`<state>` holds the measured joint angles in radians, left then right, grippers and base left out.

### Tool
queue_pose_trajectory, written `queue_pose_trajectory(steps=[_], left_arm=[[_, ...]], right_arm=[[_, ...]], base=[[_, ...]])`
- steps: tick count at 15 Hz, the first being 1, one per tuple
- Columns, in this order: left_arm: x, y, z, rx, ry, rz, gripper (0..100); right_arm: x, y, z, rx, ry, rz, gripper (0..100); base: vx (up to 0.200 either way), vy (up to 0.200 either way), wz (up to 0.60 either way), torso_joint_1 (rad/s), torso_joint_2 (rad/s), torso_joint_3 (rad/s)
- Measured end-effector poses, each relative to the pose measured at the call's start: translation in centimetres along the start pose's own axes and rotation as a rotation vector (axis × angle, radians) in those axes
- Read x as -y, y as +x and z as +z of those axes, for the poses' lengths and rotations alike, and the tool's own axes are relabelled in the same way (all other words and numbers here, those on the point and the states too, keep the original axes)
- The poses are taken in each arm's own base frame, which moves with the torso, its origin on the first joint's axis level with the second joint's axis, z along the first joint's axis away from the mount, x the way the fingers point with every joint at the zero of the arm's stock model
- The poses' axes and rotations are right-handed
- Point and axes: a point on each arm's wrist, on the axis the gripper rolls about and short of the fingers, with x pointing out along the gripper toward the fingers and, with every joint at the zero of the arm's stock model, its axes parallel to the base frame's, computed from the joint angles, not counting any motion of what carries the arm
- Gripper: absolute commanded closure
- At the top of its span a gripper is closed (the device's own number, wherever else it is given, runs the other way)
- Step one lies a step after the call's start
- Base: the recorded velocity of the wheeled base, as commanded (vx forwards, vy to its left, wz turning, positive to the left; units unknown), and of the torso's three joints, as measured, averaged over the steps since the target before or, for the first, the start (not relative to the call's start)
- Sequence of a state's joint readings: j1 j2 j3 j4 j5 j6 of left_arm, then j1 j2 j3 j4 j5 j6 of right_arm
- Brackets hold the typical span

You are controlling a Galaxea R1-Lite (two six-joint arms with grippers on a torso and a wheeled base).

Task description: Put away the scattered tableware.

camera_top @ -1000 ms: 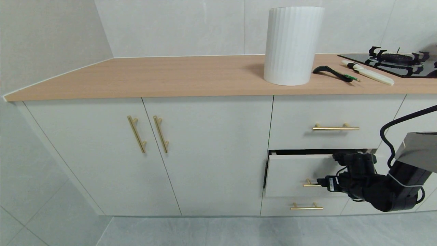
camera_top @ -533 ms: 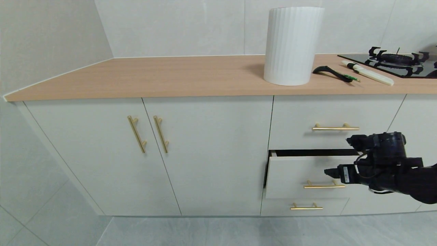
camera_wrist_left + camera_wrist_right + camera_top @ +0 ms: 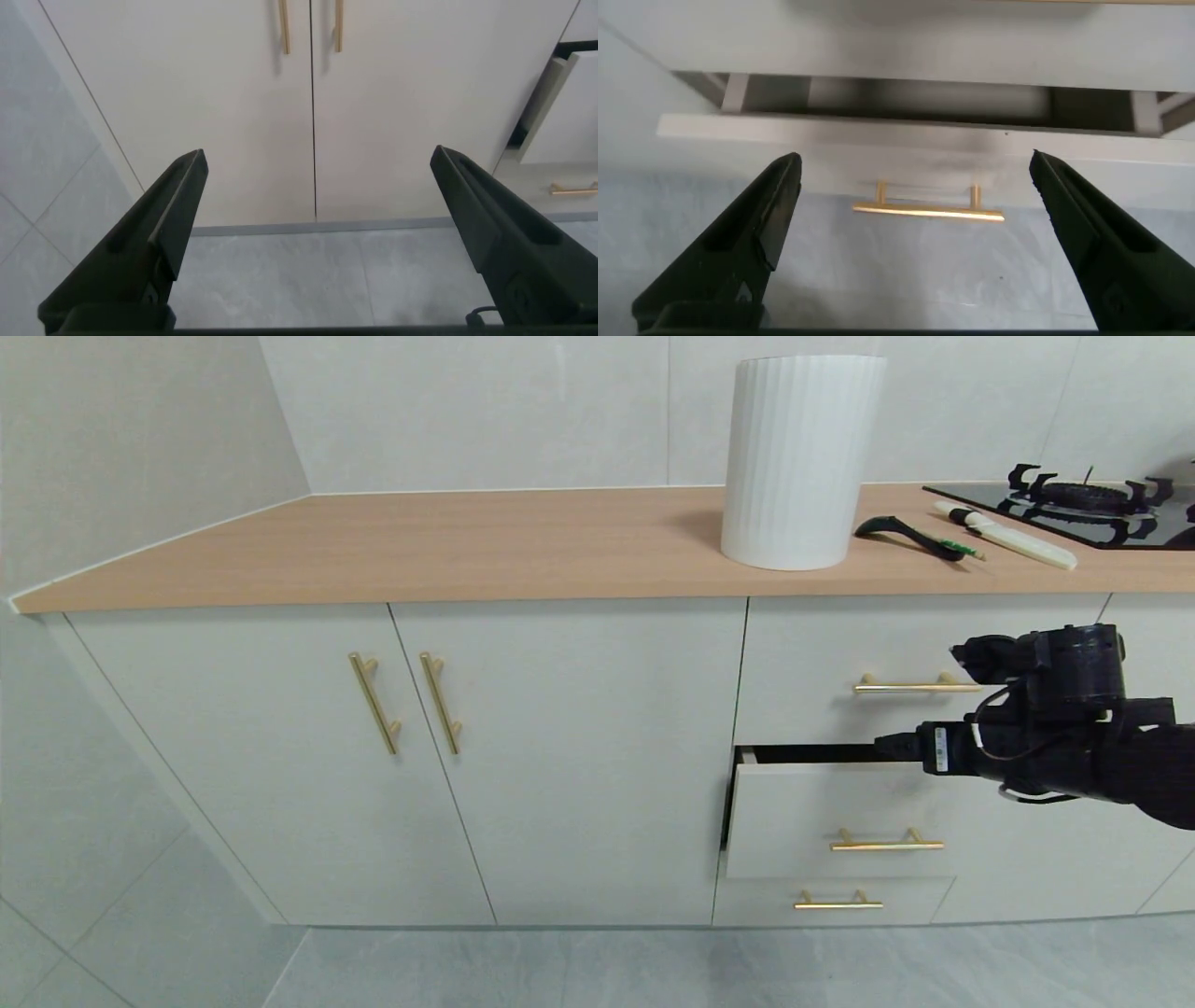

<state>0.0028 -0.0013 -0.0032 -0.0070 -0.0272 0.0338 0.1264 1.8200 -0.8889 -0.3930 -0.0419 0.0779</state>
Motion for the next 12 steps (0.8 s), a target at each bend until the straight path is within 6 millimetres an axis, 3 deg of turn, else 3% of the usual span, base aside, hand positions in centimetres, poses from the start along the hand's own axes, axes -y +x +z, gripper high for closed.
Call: queue_pose_trajectory(steps=[5,12], left_arm=[[0.0,0.0,0.0,0.000,0.000,0.000,0],[0.0,0.0,0.0,0.000,0.000,0.000,0]], right_arm=[[0.0,3.4,-0.5,0.044,0.018,-0.004,0],[0.0,7.6,-2.8,0.066,0.029,-0.029,0]], base=[[0.000,0.000,0.00,0.000,0.00,0.000],[0.000,0.000,0.00,0.000,0.00,0.000]])
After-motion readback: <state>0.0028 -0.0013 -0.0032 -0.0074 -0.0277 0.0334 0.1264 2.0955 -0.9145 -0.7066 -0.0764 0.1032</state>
